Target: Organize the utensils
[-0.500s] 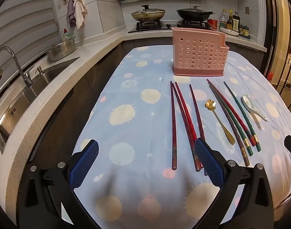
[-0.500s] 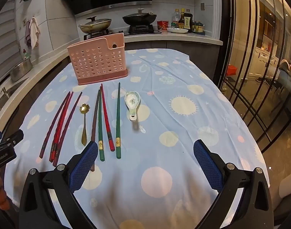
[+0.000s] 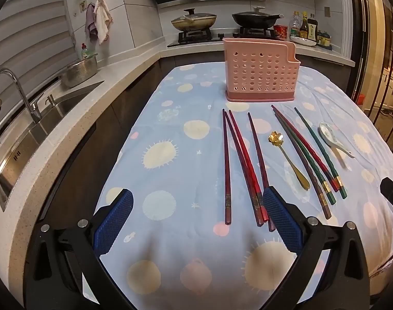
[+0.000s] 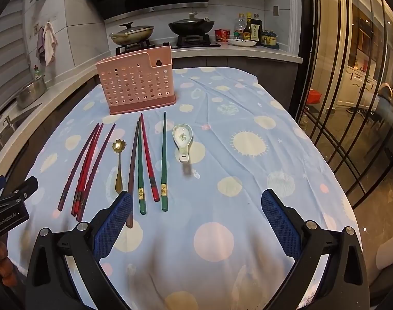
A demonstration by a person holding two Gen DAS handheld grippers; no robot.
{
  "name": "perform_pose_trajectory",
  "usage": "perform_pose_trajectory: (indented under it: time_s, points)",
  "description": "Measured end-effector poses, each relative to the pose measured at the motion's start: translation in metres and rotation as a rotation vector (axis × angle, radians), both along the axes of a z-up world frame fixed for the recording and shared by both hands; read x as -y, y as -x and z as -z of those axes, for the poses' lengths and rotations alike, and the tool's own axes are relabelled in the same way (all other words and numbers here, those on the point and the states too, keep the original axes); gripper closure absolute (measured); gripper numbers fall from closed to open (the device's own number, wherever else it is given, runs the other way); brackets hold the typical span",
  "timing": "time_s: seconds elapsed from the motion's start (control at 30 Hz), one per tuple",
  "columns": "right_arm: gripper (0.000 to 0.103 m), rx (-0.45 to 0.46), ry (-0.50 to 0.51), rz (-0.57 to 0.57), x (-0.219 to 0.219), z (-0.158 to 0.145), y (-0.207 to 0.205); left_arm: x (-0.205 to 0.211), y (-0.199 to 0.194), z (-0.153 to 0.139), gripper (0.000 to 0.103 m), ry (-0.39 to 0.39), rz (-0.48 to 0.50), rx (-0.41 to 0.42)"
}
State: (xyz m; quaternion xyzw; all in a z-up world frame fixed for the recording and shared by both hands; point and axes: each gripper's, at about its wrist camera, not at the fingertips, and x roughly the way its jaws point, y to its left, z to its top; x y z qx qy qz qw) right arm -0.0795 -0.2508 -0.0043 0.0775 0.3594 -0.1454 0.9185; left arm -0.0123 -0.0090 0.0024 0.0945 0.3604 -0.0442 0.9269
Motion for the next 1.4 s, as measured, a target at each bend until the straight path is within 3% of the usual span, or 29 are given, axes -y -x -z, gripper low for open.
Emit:
perform_pose_trajectory:
  time_s: [0.17, 0.33, 1.4]
  points:
    - [0.007, -0.003, -0.003, -0.002, -0.001, -0.002, 0.003, 0.007, 0.0, 0.004, 0.007, -0.03, 0.036, -0.047]
    - [0.007, -0.005, 0.002, -0.011, -0.005, -0.002, 0.011, 0.008, 0.004, 0.006, 0.007, -0.008, 0.059, -0.067]
    - [0.007, -0.003, 0.0, -0.042, -0.007, -0.009, 0.021, 0.012, 0.015, -0.004, 0.007, 0.004, 0.078, -0.059]
